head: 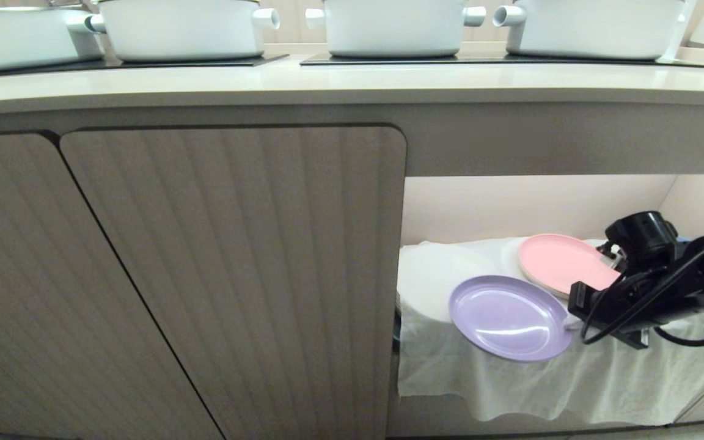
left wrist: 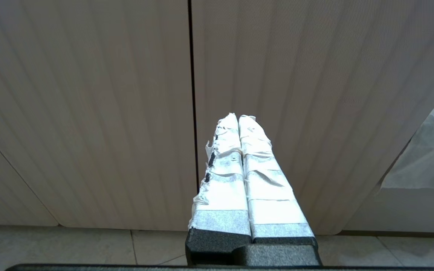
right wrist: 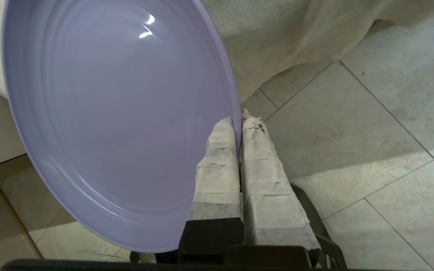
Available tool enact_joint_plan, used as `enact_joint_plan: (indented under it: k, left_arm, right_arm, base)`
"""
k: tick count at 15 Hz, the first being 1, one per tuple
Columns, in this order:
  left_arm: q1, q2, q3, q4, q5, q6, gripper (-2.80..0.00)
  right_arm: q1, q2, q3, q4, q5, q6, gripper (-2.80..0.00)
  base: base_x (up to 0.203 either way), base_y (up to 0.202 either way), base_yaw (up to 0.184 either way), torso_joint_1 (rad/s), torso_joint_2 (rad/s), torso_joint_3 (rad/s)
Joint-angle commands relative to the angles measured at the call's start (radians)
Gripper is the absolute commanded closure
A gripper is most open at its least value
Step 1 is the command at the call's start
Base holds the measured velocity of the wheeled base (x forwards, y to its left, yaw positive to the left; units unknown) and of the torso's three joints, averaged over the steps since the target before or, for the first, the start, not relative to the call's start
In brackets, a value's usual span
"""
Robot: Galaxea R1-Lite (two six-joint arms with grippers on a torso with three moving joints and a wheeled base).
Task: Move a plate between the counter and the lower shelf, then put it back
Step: Put the plate in the cupboard
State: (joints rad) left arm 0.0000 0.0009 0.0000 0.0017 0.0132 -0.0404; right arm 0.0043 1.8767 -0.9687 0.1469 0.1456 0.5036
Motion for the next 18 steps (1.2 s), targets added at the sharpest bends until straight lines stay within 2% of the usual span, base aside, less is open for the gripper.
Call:
enact_joint_plan:
  k: [1,11,18]
  left_arm:
    - [0.0,0.001,0.0,0.0,0.001,-0.001,0.0]
    - [0.001,0.001,0.0,0.0,0.001,-0.001,0.0]
    - [0.0,0.001,0.0,0.0,0.001,-0.001,0.0]
  right_arm:
    - [0.002,0.002,0.001,-0.029,0.003,0.001,0.0]
    - [0.005,0.026,-0.032,-0.036,0.003,0.001,0.0]
    - [0.018,0.088,-0.133,-0.036,0.005,0.003,0.0]
  base:
    - [0.0,0.0,0.0,0.0,0.0,0.0]
    - [0.0,0.0,0.0,0.0,0.0,0.0]
    - [0.0,0.0,0.0,0.0,0.0,0.0]
